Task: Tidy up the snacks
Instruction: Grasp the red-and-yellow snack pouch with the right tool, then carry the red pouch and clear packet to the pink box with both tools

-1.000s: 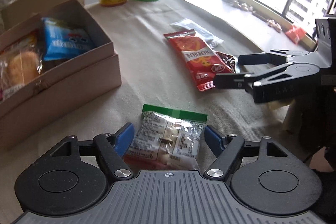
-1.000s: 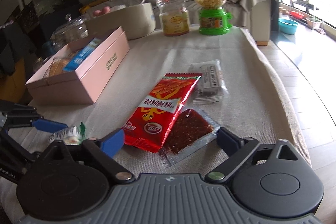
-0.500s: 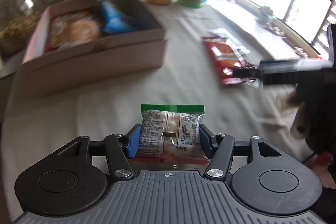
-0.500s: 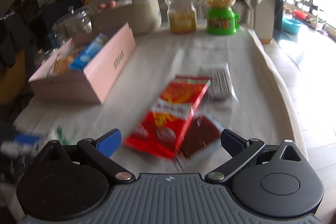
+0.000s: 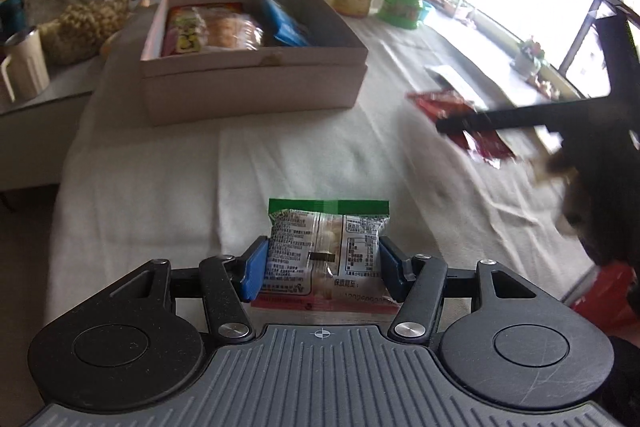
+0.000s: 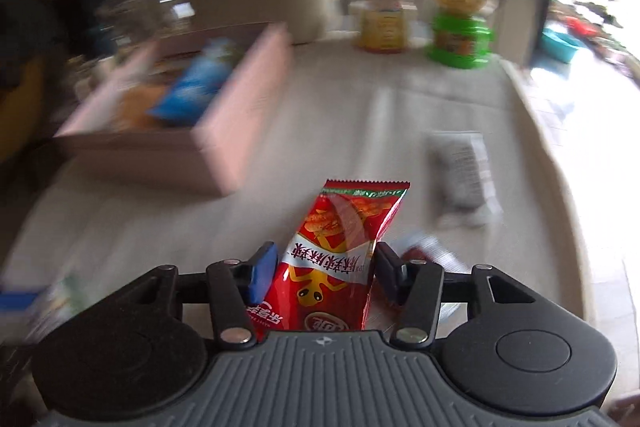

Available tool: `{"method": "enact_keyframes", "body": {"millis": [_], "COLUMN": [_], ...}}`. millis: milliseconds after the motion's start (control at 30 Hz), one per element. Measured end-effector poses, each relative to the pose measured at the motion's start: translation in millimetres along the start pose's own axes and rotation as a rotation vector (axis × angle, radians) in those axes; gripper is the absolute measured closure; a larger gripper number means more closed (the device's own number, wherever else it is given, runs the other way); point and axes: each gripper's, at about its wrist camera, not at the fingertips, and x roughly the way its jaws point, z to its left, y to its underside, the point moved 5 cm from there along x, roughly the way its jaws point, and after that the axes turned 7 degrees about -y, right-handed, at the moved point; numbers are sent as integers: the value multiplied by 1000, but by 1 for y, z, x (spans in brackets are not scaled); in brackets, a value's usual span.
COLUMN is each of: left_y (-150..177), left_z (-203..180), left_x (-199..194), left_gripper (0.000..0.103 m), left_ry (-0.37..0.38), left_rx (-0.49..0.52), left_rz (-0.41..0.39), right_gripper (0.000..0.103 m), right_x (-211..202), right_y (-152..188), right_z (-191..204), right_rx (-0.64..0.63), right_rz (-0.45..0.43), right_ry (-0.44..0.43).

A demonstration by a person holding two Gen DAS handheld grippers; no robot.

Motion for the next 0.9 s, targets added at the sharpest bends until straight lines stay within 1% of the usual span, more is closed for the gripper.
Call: {"method": "enact_keyframes", "body": {"millis": [100,167,300,400,467,533,600,667,700,767,800,833,900], "left_y": [-2,-5,-14,-23,-31,-45,-66,-92,-105,-133,-145,-155,-166], "left_z": [9,14,18,19,20,22,26,30,32,37,40,45,53], "left_x": [-18,-30,-52,-66,-78,-91,-105,-113,-113,-102,-91,-76,-41], "left_gripper": [40,40,40,40,40,40,40,40,40,40,40,40,40], "left_ry": [-33,-47,-51,-38,-26,-27,-38,-43,-32,-23,-25,-18,24], "left_rx": [-2,-7,-11,-10,-9,-5,-3,-2,-6,-27,-49,-78,-139], "left_rz": [-49,-85,-157,-213,-261,-326,-408,-483,-508,-542,-544,-527,-449], "right_gripper": [51,51,51,51,51,51,57,58,58,66,68,73,75], "right_x": [-25,-41,-74,-93,-106,-121,-138,-152,-157,-159,-156,-149,-130], "right_y": [8,7,-2,-15,-29,-48,-71,-99,-114,-137,-146,-153,-162], "right_z": [35,58,95,114,119,121,123,124,124,128,131,131,127], "right_rx": [-100,-172,-266,-310,-322,-321,-313,-302,-298,-345,-371,-370,-336], "right_rz": [11,-6,-83,-148,-192,-248,-317,-394,-423,-486,-509,-499,-419], "right_ry": [-79,-116,-179,-195,-192,-187,-175,-154,-145,-104,-76,-68,-91]}}
